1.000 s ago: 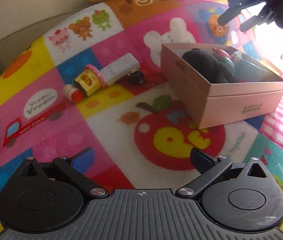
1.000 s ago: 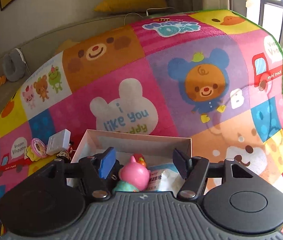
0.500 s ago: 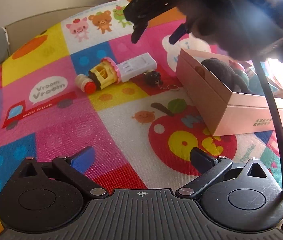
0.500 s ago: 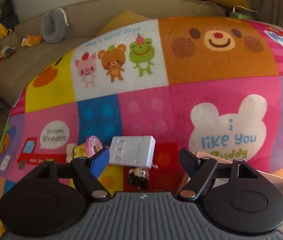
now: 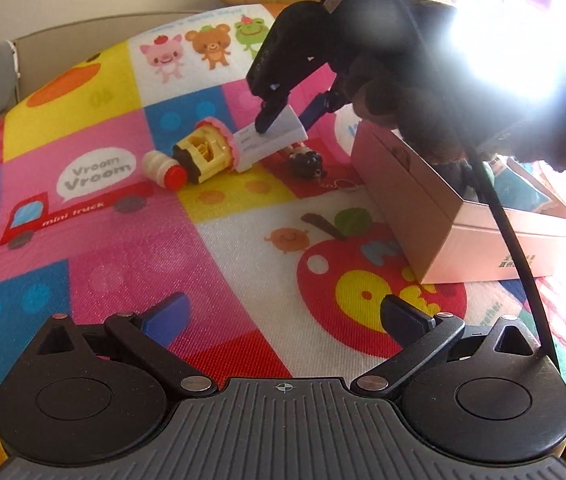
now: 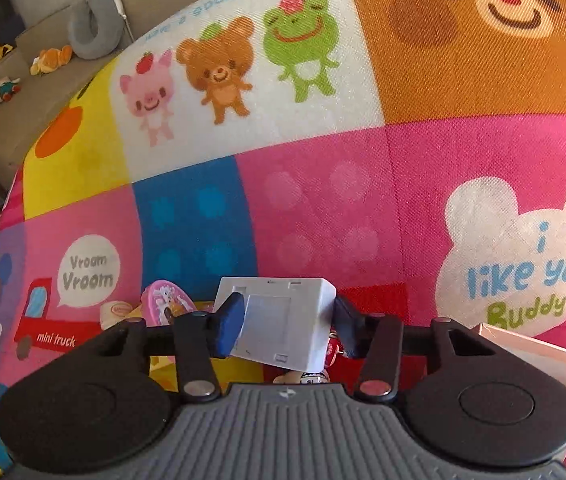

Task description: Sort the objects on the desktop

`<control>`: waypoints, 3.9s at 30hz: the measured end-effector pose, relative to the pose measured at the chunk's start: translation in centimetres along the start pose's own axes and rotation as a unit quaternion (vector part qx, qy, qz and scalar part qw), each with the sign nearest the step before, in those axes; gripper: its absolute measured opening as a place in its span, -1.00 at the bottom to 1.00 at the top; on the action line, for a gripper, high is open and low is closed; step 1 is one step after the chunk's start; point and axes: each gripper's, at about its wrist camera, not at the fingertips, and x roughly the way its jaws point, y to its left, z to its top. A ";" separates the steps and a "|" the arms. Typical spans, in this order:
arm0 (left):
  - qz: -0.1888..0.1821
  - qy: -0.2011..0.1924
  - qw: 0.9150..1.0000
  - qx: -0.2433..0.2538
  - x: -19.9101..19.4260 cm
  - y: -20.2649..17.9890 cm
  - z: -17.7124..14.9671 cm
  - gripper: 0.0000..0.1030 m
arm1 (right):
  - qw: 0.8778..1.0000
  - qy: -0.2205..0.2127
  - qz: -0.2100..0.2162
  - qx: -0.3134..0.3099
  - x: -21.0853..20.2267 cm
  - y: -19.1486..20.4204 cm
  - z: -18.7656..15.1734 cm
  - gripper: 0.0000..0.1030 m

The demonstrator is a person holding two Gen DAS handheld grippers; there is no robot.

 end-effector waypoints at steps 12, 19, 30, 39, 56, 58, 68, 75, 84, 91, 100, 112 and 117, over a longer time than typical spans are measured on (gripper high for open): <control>0.000 0.000 1.000 -0.001 0.1 0.0 0.0 1.00 | 0.996 0.054 0.058 -0.042 -6.7 -0.2 -6.3 -0.59; 0.007 0.004 1.000 0.005 0.1 -0.2 0.1 1.00 | 0.993 0.000 0.031 -0.113 -7.9 2.3 -8.0 0.13; -0.007 0.024 0.999 0.038 -3.5 1.1 -2.0 1.00 | 0.982 0.029 0.048 -0.180 -3.4 7.1 -10.9 0.32; 0.038 -0.020 0.998 -0.054 -7.4 7.0 -1.8 1.00 | 0.984 0.021 0.059 -0.168 -5.3 5.9 -13.9 -0.07; 0.135 -0.010 0.986 -0.094 8.7 5.3 10.0 1.00 | 0.996 -0.052 -0.043 -0.053 -17.1 -3.9 -30.1 0.11; 0.153 0.002 0.983 -0.103 10.5 5.5 10.4 1.00 | 0.996 -0.073 -0.045 -0.016 -17.7 -5.3 -30.8 0.36; 0.171 0.005 0.983 -0.066 11.6 5.2 9.3 0.46 | 0.984 -0.147 -0.038 0.093 -16.7 -8.9 -32.7 0.70; 0.140 0.011 0.990 0.008 7.0 1.9 5.7 0.45 | 0.979 -0.161 -0.025 0.125 -16.8 -9.9 -33.0 0.79; -0.030 0.012 0.997 0.066 -1.9 -6.9 -0.9 0.46 | 0.973 -0.169 -0.031 0.155 -17.0 -10.4 -33.2 0.90; -0.097 -0.008 0.992 0.083 -1.4 -10.6 -0.7 0.86 | 0.965 -0.185 -0.058 0.177 -17.6 -10.6 -33.8 0.93; 0.015 -0.045 0.999 0.013 1.3 -3.8 5.7 0.61 | 0.966 -0.192 -0.060 0.159 -17.8 -10.0 -33.7 0.96; 0.046 0.051 0.998 -0.011 15.7 -1.5 11.7 0.12 | 0.968 -0.170 -0.057 0.176 -17.0 -10.6 -33.3 0.97; 0.042 0.049 0.998 0.017 14.9 -2.4 11.3 -0.29 | 0.967 -0.172 -0.049 0.181 -17.0 -10.9 -33.4 1.00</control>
